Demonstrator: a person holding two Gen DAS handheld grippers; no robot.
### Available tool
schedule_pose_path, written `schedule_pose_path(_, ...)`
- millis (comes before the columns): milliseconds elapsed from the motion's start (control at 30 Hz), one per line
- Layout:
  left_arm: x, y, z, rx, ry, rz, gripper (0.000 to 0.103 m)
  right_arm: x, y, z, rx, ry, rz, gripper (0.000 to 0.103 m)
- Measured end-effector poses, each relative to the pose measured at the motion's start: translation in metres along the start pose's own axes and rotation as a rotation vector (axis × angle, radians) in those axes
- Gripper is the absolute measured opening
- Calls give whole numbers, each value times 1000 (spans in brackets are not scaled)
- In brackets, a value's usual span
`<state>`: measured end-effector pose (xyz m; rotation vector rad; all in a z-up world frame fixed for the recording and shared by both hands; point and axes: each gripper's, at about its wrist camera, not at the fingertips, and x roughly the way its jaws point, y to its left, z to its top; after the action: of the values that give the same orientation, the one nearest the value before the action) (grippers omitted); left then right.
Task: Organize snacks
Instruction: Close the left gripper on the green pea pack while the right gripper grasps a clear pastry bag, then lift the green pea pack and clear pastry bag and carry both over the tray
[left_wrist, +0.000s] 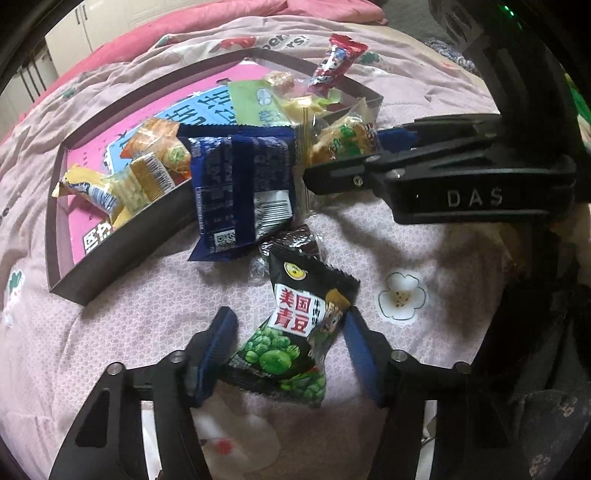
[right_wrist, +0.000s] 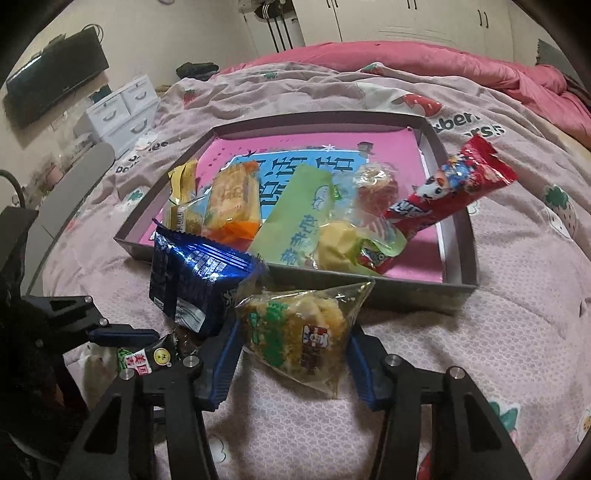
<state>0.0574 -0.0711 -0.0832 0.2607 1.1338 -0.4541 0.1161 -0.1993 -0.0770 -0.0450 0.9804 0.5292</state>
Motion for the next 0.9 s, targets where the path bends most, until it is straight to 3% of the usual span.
schedule_pose_path(133,-3,-4,-1,3,-1,-11,44,-11,-2,-3,19,-20,9,52)
schedule_pose_path(400,-10,2,-2,-35,-14,-37,38,-29,-15,-1,81,-70,5,52)
schedule_pose_path(567,-23,2,-4,-52,-29,-74,28,-37,-19,2,99,-101,13,52)
schedule_pose_path(900,-31,0,-6,-77,-41,-67,26,-47,-18,5,101,-133,36,52)
